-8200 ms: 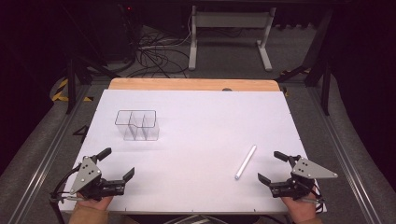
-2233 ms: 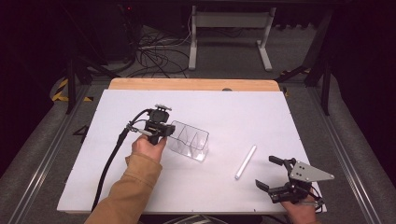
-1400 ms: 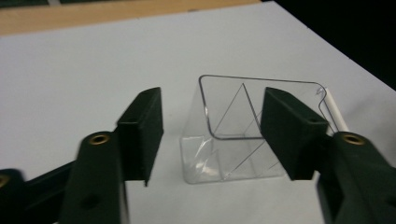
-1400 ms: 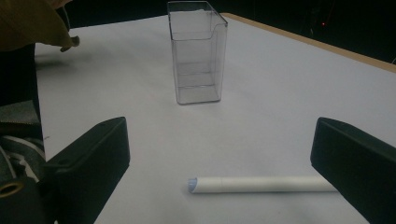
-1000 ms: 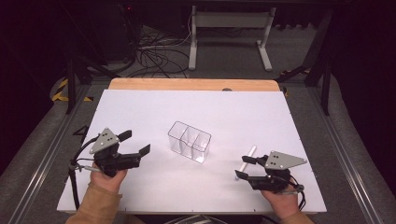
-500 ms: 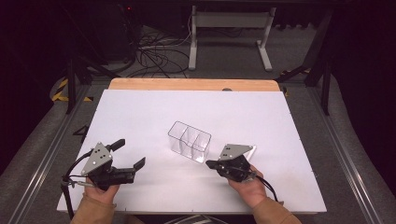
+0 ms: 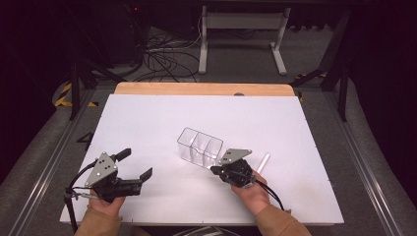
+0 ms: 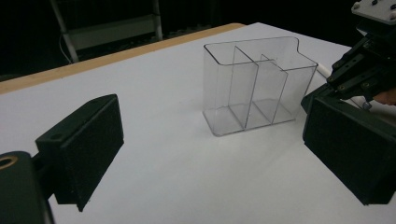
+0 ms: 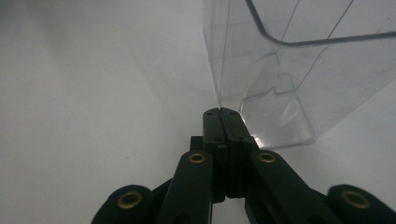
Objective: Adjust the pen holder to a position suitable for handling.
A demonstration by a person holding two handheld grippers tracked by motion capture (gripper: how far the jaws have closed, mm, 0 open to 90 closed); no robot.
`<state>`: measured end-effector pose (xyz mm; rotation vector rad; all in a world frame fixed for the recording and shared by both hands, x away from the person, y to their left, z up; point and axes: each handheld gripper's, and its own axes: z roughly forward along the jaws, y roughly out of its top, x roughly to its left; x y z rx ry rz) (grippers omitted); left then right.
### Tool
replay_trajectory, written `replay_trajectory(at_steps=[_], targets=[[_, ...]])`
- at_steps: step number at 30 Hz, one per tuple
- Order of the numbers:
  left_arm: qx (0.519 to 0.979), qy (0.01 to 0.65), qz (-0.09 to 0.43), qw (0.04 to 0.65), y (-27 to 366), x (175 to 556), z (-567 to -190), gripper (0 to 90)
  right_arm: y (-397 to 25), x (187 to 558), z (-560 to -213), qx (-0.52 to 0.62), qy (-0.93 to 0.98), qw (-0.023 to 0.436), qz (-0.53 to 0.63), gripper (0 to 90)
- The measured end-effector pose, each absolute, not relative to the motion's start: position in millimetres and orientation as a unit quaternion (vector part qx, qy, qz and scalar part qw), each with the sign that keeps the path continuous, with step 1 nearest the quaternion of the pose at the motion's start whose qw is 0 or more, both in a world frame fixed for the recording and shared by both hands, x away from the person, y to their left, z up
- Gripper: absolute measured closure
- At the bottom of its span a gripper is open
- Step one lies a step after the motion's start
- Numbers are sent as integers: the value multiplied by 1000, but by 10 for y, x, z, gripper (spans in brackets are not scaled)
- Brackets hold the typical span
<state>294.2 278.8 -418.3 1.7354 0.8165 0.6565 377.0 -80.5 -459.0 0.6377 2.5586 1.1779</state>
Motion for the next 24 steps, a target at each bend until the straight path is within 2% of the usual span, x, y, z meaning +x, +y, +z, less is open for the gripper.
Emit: replay_trajectory(at_steps=[9, 24], targets=[[729, 344, 271, 526, 2783, 2934, -4200, 61, -885, 3913, -4597, 249, 869, 161, 397, 900], [728, 344, 274, 526, 2781, 2926, -4217, 61, -941, 4045, -4632, 273, 859, 187, 391, 900]])
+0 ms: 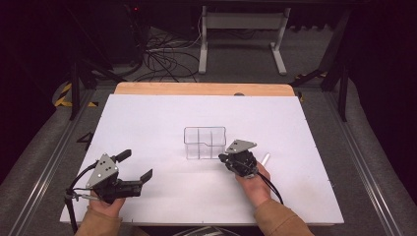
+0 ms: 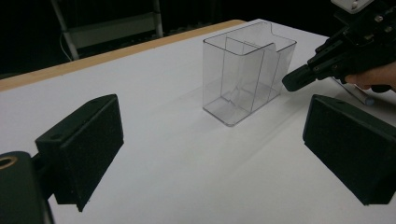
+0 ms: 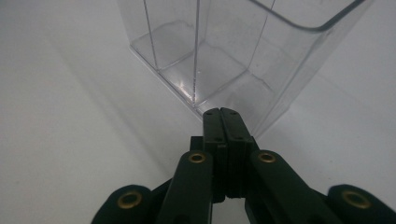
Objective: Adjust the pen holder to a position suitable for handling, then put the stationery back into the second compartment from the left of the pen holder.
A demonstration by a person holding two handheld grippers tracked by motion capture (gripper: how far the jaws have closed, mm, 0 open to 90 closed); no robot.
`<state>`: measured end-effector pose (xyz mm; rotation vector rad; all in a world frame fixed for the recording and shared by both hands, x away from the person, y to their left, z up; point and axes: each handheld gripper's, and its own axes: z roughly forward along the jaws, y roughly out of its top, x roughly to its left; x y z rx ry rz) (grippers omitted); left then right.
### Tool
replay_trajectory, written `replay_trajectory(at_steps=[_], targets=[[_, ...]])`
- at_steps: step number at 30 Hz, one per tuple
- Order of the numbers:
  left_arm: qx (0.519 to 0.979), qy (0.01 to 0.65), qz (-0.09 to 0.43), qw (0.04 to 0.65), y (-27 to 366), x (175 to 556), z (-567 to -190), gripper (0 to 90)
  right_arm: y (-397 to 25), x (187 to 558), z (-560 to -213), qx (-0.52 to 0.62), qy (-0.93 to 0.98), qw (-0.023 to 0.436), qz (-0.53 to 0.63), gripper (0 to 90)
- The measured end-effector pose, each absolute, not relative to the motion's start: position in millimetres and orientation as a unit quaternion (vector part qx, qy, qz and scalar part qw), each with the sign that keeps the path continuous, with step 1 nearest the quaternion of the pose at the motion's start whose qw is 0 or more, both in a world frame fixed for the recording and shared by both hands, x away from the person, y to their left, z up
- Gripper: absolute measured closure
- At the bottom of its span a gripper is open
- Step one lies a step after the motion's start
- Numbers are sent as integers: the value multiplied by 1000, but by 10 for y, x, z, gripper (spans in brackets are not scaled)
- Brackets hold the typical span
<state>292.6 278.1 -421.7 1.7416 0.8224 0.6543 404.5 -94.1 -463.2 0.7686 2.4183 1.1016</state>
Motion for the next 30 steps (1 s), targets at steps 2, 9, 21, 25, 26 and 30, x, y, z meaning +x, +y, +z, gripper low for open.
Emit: replay_trajectory(at_steps=[2, 9, 21, 25, 26, 30], targets=[[729, 343, 276, 524, 2783, 2926, -4217, 61, -940, 4041, -4632, 275, 859, 187, 390, 900], [729, 341, 273, 527, 2804, 2923, -4219, 51, -1051, 3948, -4481, 267, 850, 182, 416, 885], [729, 332, 267, 537, 2815, 2893, -4195, 6, -1387, 3774, -4080, 256, 818, 204, 473, 601], [730, 329, 268, 535, 2815, 2891, -4193, 6, -1445, 3768, -4039, 260, 816, 200, 476, 500], [730, 328, 269, 536, 2816, 2891, -4193, 5, -1459, 3762, -4029, 260, 816, 203, 475, 480], [729, 333, 264, 537, 2808, 2892, -4204, 5, -1515, 3742, -3991, 263, 811, 206, 481, 390]])
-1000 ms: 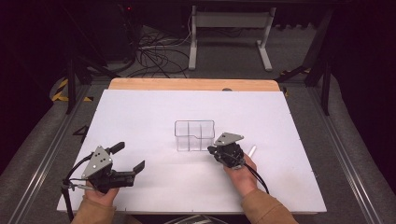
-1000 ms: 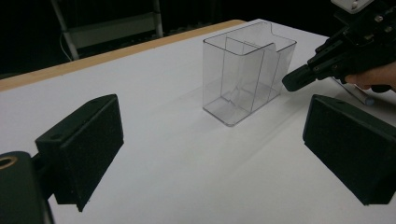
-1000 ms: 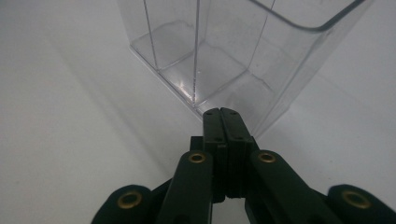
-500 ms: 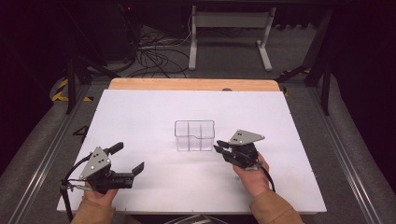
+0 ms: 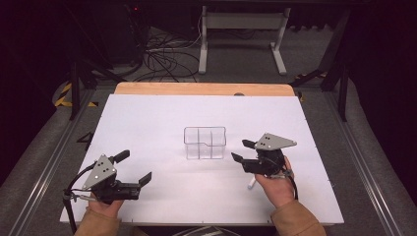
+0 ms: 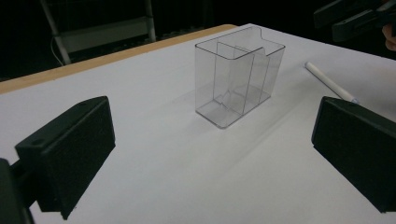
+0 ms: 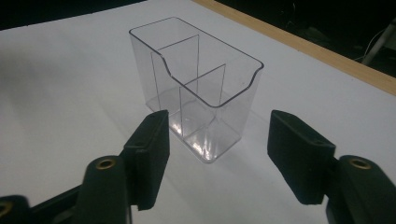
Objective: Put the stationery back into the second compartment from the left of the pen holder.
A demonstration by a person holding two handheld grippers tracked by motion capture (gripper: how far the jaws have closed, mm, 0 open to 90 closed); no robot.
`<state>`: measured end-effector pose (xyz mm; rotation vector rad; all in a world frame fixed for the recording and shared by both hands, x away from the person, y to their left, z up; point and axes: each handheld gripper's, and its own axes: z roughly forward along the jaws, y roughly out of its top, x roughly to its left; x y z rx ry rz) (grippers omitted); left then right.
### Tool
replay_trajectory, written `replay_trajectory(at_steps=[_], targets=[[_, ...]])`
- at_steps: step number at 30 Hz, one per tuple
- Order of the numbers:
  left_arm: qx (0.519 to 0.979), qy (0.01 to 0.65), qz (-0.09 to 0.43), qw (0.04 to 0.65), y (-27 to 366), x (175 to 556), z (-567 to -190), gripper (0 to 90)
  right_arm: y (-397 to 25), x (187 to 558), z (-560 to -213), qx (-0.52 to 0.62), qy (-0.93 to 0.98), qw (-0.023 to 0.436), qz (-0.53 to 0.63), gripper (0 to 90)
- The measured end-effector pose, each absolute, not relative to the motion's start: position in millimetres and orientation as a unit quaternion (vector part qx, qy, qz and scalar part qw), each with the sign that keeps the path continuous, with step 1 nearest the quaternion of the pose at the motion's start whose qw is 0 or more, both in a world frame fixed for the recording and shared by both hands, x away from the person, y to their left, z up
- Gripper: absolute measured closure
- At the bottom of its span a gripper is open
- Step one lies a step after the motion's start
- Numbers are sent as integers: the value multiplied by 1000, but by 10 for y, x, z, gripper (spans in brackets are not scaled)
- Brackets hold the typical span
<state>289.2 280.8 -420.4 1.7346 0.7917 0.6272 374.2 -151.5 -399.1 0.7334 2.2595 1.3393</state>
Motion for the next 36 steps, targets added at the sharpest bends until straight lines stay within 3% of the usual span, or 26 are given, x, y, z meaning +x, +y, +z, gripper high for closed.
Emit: replay_trajectory(at_steps=[21, 27, 36], targets=[[724, 352, 260, 533, 2707, 2850, -4120, 10, -1792, 3589, -3844, 257, 788, 213, 518, 206], [738, 335, 240, 534, 2491, 2832, -3999, 15, -2043, 3487, -3804, 258, 755, 234, 556, 92], [762, 305, 200, 535, 1978, 2967, -3911, 22, -2434, 3461, -3892, 303, 719, 266, 566, 41]])
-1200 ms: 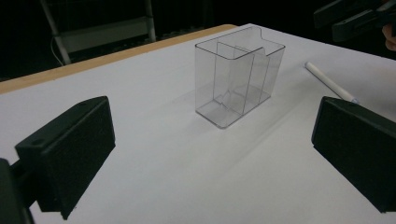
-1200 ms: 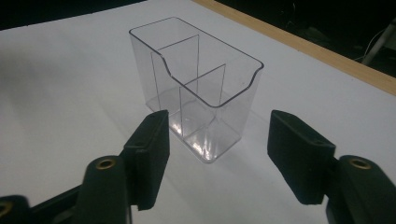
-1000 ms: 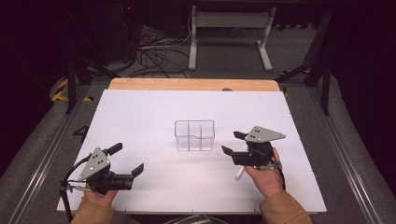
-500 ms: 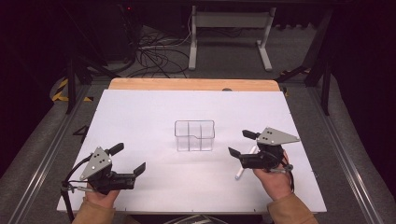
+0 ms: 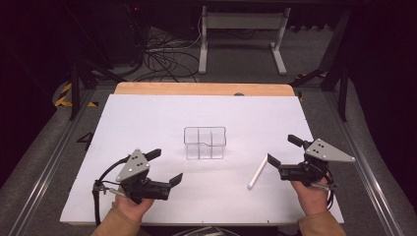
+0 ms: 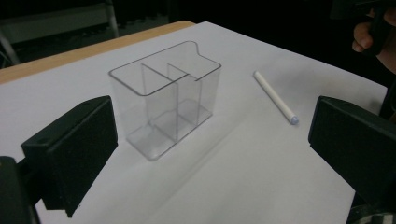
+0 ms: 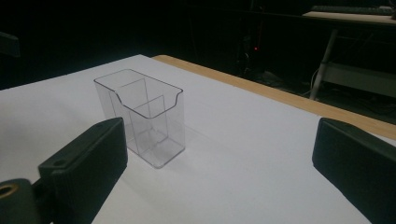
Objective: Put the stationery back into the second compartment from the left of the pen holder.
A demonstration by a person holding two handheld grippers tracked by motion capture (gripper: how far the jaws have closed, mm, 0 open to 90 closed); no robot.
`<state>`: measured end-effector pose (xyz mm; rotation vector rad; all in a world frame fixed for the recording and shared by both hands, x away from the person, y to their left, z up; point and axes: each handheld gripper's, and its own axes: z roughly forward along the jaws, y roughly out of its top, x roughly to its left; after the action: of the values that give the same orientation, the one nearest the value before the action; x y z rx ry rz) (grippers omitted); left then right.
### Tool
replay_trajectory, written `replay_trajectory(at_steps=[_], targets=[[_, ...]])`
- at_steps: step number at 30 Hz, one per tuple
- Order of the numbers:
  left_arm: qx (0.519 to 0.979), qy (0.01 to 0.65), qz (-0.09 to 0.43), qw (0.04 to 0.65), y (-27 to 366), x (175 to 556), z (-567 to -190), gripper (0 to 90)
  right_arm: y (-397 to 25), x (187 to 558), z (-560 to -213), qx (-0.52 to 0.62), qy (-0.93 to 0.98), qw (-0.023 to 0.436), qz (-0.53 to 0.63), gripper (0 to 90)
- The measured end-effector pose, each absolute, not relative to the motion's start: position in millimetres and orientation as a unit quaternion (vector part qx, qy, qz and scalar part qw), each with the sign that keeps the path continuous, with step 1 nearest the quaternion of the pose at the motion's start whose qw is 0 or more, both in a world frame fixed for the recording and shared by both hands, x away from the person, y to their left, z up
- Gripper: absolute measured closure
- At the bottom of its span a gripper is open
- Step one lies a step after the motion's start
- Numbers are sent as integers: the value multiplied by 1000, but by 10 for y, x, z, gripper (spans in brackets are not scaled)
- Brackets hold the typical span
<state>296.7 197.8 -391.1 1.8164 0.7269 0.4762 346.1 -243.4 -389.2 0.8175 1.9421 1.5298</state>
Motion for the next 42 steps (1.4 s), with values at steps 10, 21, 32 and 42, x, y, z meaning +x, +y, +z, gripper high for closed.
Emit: replay_trajectory(at_steps=[10, 21, 32, 42], targets=[[787, 278, 160, 527, 1415, 3182, -3851, 36, -2615, 3396, -3954, 319, 704, 286, 566, 42], [809, 261, 131, 509, 835, 3416, -3912, 77, -2746, 3394, -3953, 331, 699, 292, 562, 70], [828, 269, 112, 480, 451, 3614, -4061, 96, -2778, 3449, -3946, 339, 703, 273, 563, 35], [847, 263, 128, 444, 393, 3621, -4103, 111, -2729, 3473, -3938, 330, 707, 280, 560, 15]])
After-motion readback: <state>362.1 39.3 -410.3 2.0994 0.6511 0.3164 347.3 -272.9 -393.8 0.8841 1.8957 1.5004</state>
